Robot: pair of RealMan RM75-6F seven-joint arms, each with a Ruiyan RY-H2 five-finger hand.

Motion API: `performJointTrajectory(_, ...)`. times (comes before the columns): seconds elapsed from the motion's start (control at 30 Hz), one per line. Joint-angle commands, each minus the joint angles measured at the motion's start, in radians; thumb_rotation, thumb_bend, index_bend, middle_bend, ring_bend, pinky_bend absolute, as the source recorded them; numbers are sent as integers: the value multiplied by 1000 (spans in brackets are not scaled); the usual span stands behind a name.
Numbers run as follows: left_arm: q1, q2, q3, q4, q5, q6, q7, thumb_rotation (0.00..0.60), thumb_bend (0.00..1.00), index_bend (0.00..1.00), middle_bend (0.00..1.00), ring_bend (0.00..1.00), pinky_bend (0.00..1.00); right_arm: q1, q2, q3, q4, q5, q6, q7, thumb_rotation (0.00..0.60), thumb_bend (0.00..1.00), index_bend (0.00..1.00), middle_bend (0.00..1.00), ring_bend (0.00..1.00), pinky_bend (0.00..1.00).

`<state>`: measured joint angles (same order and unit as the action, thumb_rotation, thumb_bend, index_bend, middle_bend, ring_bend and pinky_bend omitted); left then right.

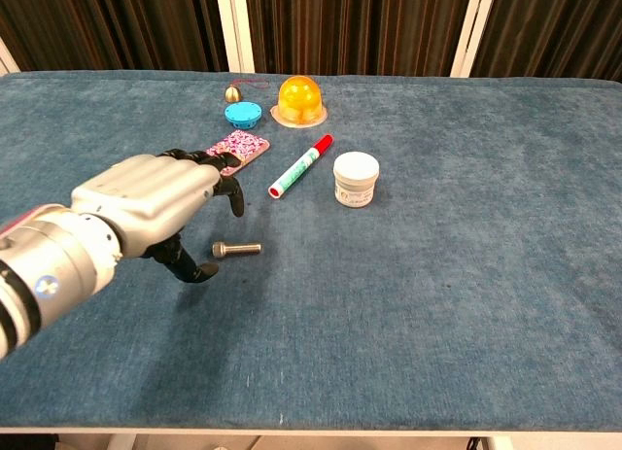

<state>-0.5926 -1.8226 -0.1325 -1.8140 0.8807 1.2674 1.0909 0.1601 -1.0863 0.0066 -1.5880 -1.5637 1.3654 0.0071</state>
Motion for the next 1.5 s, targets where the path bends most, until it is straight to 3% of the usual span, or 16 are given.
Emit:
performJointTrajectory(0.03,-14,-13,-5,20,-22,3,-2,600,234,328,0,0,48,0,1,0,0,0,-1,2,600,464,31,76,67,93)
performJointTrajectory(0.27,-28,-22,-20,60,-44,10,-40,600,244,378,0,0,48,1,1,-1,1,1,-3,1,600,464,31,76,67,93)
performJointTrajectory(0.6,-41,-49,-1,121,-59,-1,-86,600,260,419,11,0,48,2,0,-1,0,4,-7,-3,600,464,31,76,67,93)
performJointTrajectory(1.27,-60,-80,-2,152,-44,9,-131,600,276,498,50,0,48,5,-1,-2,-1,8,-12,-8,600,464,31,76,67,93)
performJointTrajectory(1.5,-73,-97,-8,163,-62,-1,-128,600,329,499,52,0,48,6,-1,-2,-2,13,-17,-11,600,464,31,76,67,93)
